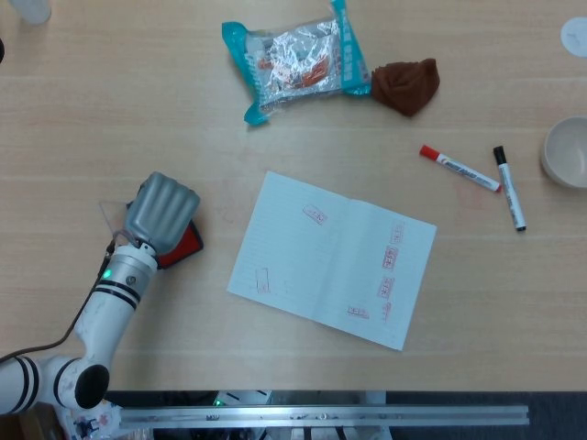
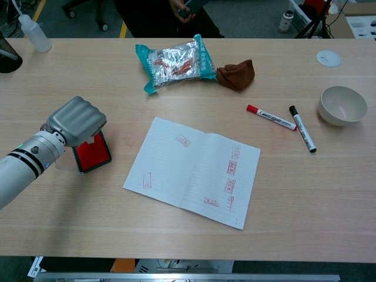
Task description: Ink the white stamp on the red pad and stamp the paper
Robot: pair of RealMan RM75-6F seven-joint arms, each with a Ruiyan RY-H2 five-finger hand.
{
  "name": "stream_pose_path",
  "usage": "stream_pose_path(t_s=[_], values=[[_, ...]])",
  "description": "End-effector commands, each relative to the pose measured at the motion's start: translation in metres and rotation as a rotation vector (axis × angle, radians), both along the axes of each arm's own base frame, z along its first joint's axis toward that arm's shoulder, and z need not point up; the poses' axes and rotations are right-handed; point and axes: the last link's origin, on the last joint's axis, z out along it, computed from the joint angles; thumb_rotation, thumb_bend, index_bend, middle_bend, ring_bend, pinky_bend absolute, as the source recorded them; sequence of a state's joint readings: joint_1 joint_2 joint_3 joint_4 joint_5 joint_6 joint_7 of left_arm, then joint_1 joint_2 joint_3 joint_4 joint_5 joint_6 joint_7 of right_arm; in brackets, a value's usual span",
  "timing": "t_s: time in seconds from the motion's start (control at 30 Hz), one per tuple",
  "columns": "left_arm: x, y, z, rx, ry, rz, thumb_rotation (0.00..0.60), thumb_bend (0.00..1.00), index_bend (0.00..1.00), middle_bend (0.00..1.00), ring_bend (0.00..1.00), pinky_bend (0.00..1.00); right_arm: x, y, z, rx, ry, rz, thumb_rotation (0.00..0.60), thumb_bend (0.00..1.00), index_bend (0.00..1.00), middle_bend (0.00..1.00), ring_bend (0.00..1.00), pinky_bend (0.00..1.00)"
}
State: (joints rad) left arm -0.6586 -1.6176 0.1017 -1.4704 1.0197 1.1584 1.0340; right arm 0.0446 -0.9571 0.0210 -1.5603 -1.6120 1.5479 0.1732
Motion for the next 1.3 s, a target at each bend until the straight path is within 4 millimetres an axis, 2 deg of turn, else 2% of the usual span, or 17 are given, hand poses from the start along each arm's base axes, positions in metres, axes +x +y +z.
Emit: stream_pose_path(t_s=[0.03,0.83,1.1,1.3], values=[[-0.001,0.000,-0.001,-0.002,0.004,-0.001,0.600,0.26,0.63,1.00,1.00,1.00,0.000,0.000,0.000,-0.001,0.001,-0.001,0.600,0.20,0.24,0.36,0.29,0.32],[0.002,0.002,-0.004,-0.003,0.011,-0.002,0.600,0.26,0.63,1.00,1.00,1.00,-0.002,0.002,0.003,-0.010,-0.001,-0.005,0.600,0.20,0.24,0.36,0.29,0.32],[0.013,0.008,0.013,0.033,-0.018,-0.022,0.600,0.26,0.63,1.00,1.00,1.00,-0.002,0.001,0.004,-0.011,-0.004,-0.001,0.600,0.20,0.24,0.36,0.29,0.32],[0.033,0.002,0.023,0.028,-0.059,-0.068,0.600,0.26,0.63,1.00,1.00,1.00,-0.002,0.000,0.003,-0.008,-0.007,0.004,0.600,0.20,0.25,0.36,0.29,0.32]])
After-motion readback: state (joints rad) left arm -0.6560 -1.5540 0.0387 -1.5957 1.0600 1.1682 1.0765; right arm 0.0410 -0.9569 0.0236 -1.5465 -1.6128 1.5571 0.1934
